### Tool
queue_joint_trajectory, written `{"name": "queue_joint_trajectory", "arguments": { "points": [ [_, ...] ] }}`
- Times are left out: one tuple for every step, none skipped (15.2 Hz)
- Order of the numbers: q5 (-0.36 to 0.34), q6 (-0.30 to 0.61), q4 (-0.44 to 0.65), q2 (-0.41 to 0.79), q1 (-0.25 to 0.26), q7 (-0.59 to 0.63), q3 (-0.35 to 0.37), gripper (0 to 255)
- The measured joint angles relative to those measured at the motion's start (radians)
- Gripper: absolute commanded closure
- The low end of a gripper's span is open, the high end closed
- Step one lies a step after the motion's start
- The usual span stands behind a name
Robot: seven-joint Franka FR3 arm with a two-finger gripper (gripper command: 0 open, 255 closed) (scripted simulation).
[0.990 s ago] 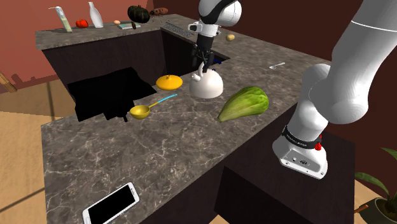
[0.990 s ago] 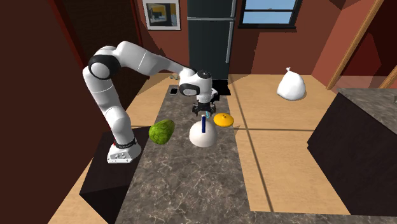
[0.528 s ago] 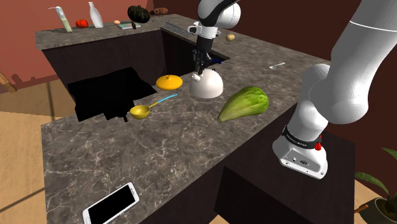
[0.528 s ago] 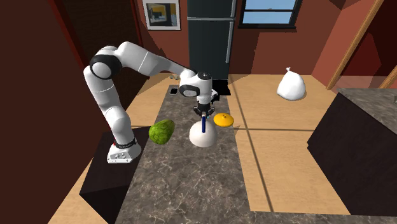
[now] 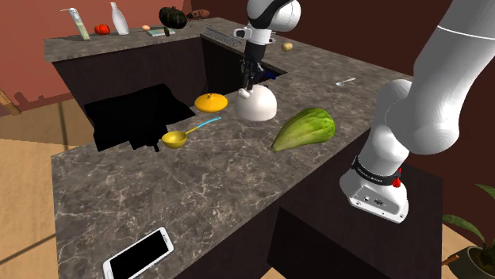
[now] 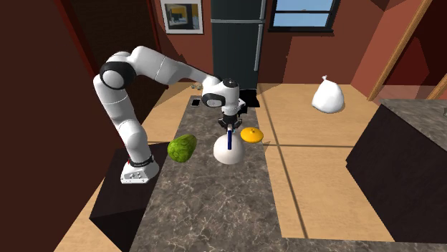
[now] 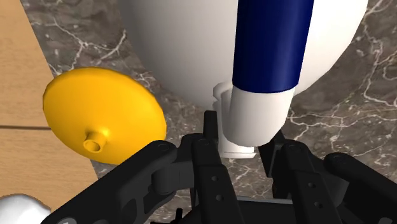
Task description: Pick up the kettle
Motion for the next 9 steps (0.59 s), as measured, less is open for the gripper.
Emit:
{"name": "queue_joint_trajectory", "arguments": {
  "points": [
    [-0.005,-0.009,0.005,-0.006,0.000,0.005,0.001,255],
    [-0.014,-0.021,0.010,-0.015,-0.001,0.013,0.001,255],
    [-0.021,-0.032,0.014,-0.024,-0.002,0.019,0.002,255],
    [-0.026,-0.044,0.023,-0.028,-0.002,0.025,0.003,255],
    [-0.032,-0.055,0.028,-0.036,-0.003,0.030,0.003,255],
    [-0.040,-0.067,0.033,-0.046,-0.003,0.039,0.005,255],
    [-0.044,-0.080,0.043,-0.050,-0.003,0.043,0.006,255],
    [-0.050,-0.093,0.051,-0.057,-0.003,0.050,0.007,255],
    [-0.055,-0.105,0.059,-0.062,-0.004,0.055,0.008,255]
  ]
}}
